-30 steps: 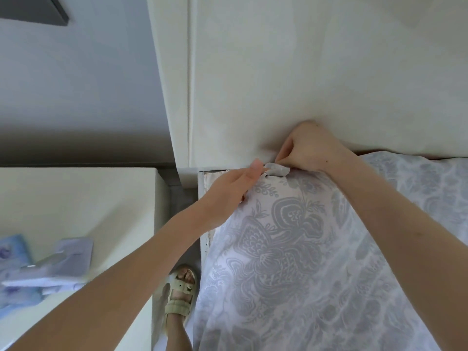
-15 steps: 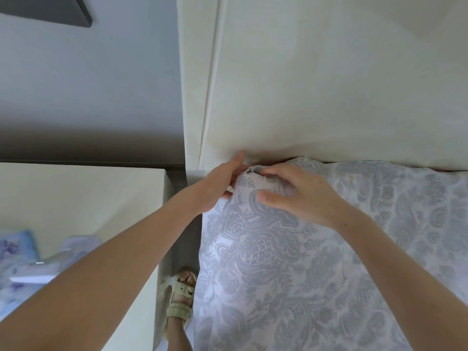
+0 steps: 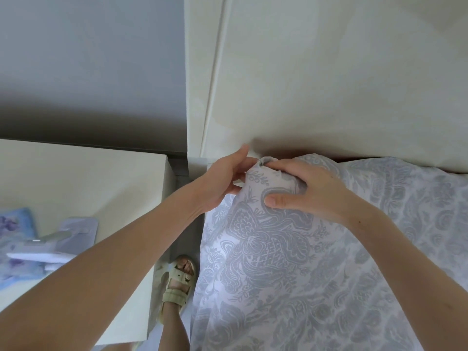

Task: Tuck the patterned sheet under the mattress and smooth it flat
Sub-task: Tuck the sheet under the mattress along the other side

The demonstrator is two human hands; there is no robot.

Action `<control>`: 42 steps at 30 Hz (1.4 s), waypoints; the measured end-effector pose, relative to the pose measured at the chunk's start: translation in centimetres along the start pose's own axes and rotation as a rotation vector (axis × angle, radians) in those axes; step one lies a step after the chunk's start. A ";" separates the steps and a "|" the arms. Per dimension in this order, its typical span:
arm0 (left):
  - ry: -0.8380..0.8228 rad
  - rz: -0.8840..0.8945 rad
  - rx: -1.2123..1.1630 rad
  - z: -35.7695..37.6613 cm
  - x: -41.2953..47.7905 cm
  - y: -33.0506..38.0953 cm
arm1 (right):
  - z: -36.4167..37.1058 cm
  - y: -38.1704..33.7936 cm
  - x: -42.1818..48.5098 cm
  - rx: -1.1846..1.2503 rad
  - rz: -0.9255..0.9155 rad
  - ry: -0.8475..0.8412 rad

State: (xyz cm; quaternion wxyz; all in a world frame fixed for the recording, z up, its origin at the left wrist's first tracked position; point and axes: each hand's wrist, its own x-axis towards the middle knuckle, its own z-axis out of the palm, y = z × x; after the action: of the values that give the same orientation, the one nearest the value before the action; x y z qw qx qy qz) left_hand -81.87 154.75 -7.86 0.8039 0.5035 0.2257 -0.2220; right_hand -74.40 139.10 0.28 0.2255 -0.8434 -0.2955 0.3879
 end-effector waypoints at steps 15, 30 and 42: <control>-0.068 0.033 -0.061 -0.7 -0.2 0.1 | -0.2 0.3 -1.0 -0.076 -0.091 0.031; 0.119 -0.323 -0.026 -4.1 -2.8 -6.7 | 0.5 0.3 -0.6 -0.174 -0.056 0.025; -0.096 -0.343 -0.306 -2.6 6.2 -3.8 | 2.2 1.0 2.9 -0.268 -0.009 0.031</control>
State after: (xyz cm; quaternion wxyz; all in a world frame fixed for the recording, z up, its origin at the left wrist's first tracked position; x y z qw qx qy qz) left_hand -79.47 154.77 -15.22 0.8312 0.3189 0.3004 -0.3424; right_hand -74.28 140.69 -3.11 0.1169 -0.8707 -0.3448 0.3307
